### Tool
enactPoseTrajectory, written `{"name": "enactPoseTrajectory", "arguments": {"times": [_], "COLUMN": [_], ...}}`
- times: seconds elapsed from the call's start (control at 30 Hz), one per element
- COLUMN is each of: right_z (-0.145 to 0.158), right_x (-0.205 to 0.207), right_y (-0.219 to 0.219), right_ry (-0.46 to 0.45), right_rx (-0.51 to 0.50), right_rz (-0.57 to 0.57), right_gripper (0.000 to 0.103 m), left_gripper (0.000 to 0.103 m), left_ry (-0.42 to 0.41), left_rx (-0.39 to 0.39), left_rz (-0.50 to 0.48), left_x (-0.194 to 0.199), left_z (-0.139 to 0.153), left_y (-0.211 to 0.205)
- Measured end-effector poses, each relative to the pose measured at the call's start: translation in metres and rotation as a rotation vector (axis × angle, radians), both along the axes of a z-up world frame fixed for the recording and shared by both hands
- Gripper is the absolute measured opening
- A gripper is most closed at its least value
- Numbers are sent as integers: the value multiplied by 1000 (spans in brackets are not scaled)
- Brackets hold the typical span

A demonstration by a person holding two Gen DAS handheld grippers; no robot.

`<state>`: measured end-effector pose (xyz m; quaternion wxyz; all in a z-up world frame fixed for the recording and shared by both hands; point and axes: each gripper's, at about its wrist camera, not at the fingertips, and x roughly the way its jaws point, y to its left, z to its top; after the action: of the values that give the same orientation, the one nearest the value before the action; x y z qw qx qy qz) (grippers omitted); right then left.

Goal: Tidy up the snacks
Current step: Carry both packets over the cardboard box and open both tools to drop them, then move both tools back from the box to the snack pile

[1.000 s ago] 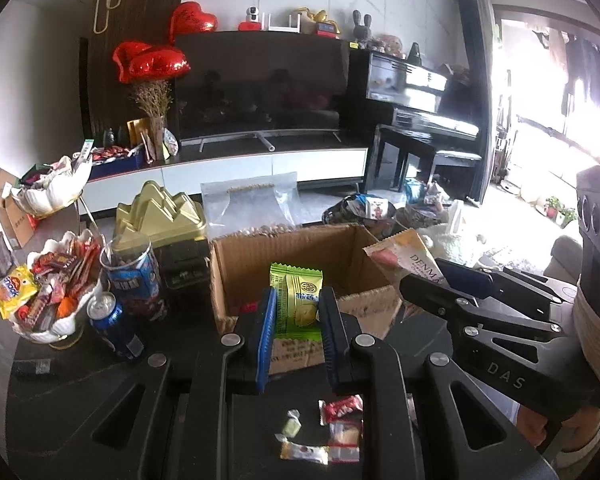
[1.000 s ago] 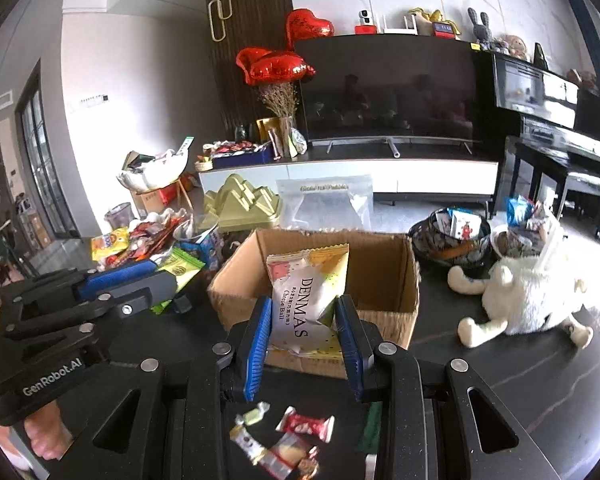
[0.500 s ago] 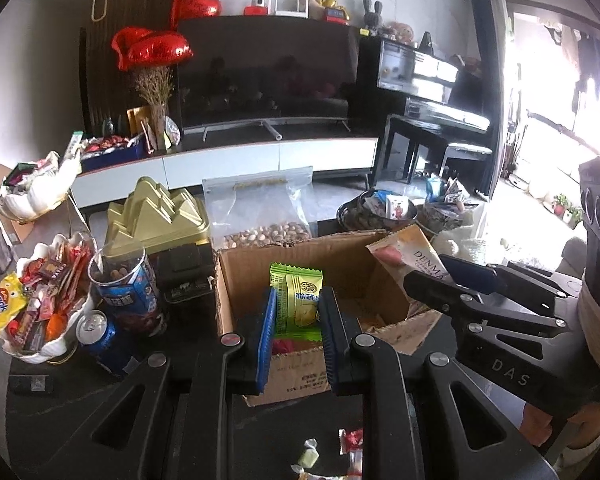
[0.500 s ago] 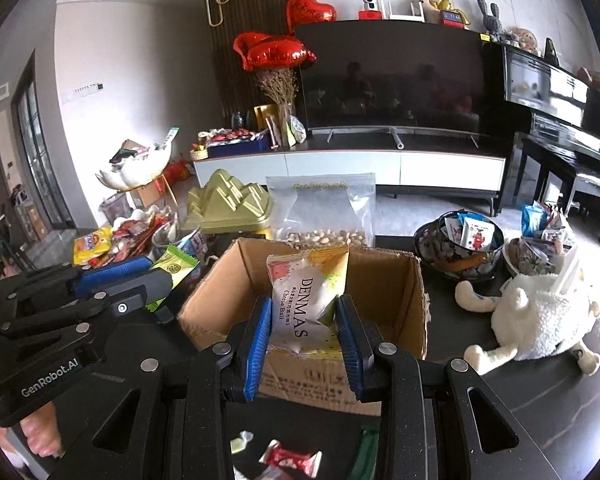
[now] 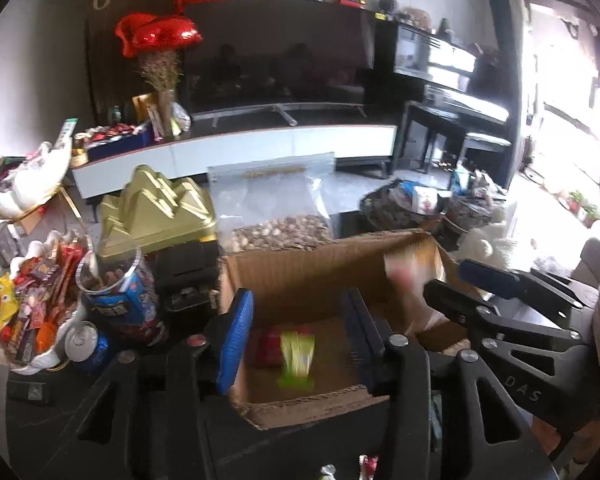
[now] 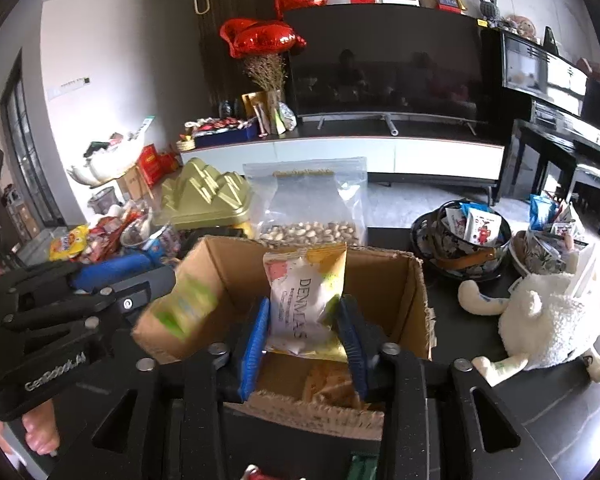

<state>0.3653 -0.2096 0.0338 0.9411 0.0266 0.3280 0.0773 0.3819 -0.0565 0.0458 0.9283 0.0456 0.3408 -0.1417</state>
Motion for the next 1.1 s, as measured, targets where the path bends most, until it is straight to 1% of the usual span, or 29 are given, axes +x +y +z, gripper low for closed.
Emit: {"name": "enactPoseTrajectory", "arguments": {"times": [0.13,0.5,0.63,0.83,1.1], "right_z": [-3,10,14,11,9], "right_x": [-6,-62,-81,-109,-141], "right_y": [-2,7,12,14,18], "right_ry": [12,-33,-43,-42,-57], "right_rx": [1,8,8,32,26], "right_rz": [-15,11,16,21,29], "right_gripper": [46,46,46,46,46], "left_gripper": [47,47,47,47,47], "left_ry": [1,-22,-46,-73,-72], "left_rx": [11,-9,-18,-19,-14], "left_rz": [4,-13,-26,-41,-60], "left_x": [-12,-65,-88,-119,-149], "left_z": [0,12,15,18,14], "left_y": [4,13,17,20,23]}}
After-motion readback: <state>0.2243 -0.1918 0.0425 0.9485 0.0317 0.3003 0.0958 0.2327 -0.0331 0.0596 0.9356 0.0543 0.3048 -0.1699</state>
